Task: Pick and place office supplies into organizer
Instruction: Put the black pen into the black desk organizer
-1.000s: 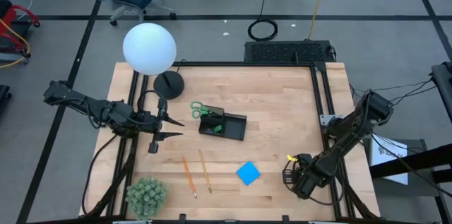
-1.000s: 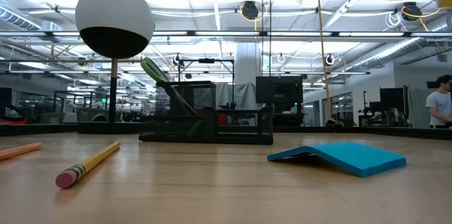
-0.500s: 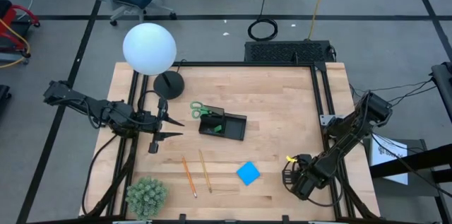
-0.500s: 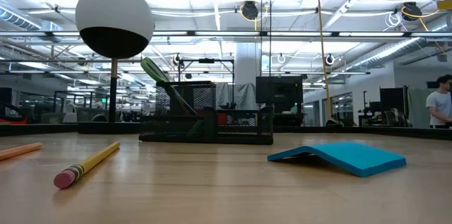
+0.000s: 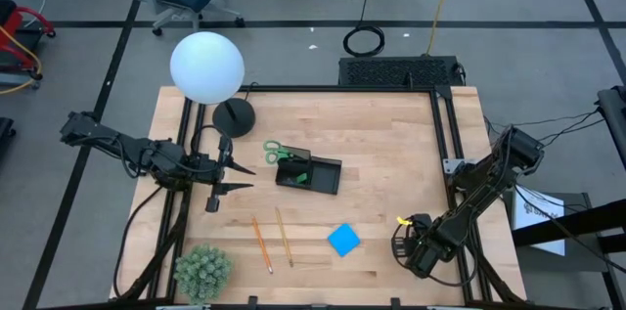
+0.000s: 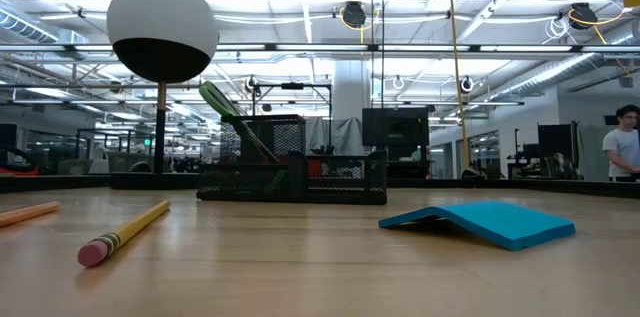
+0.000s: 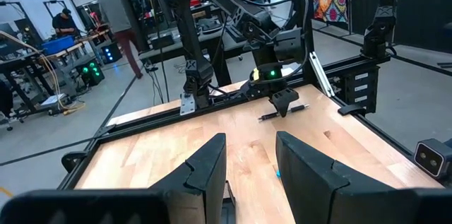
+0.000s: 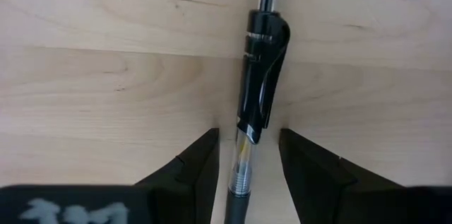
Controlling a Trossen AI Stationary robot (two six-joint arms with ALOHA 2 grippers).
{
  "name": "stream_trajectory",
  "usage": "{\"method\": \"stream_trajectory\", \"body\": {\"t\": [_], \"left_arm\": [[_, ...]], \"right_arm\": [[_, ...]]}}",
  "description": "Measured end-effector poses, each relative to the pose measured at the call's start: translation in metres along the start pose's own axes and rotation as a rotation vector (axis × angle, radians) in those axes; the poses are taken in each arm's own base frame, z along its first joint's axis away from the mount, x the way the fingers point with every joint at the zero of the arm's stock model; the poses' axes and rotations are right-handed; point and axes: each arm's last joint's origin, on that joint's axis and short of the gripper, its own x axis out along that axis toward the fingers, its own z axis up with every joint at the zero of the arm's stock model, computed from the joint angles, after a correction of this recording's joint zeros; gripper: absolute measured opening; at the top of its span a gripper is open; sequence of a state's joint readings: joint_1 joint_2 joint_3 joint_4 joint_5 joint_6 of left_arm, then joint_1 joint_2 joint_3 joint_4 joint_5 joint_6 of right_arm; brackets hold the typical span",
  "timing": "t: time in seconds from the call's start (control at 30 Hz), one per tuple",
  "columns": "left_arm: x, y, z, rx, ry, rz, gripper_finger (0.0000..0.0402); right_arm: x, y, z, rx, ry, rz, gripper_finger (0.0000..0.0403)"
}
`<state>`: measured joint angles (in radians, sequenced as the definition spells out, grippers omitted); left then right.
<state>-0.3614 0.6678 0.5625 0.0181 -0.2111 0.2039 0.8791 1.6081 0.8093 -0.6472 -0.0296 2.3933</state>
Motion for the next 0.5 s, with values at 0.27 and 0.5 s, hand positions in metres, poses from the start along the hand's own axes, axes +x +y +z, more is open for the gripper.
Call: {"method": "stream_trajectory", "body": {"t": [0.27, 0.5], "left_arm": [[0.0, 0.0, 0.0001, 0.0, -0.001, 0.001, 0.0131], [0.0, 0.0, 0.0001, 0.0, -0.001, 0.001, 0.0131]], "right_arm": [[0.0003, -0.001, 0.0012, -0.003, -0.013, -0.008, 0.0139], [0.0003, -0.0009, 0.0013, -0.031, -0.013, -0.009, 0.0139]]}}
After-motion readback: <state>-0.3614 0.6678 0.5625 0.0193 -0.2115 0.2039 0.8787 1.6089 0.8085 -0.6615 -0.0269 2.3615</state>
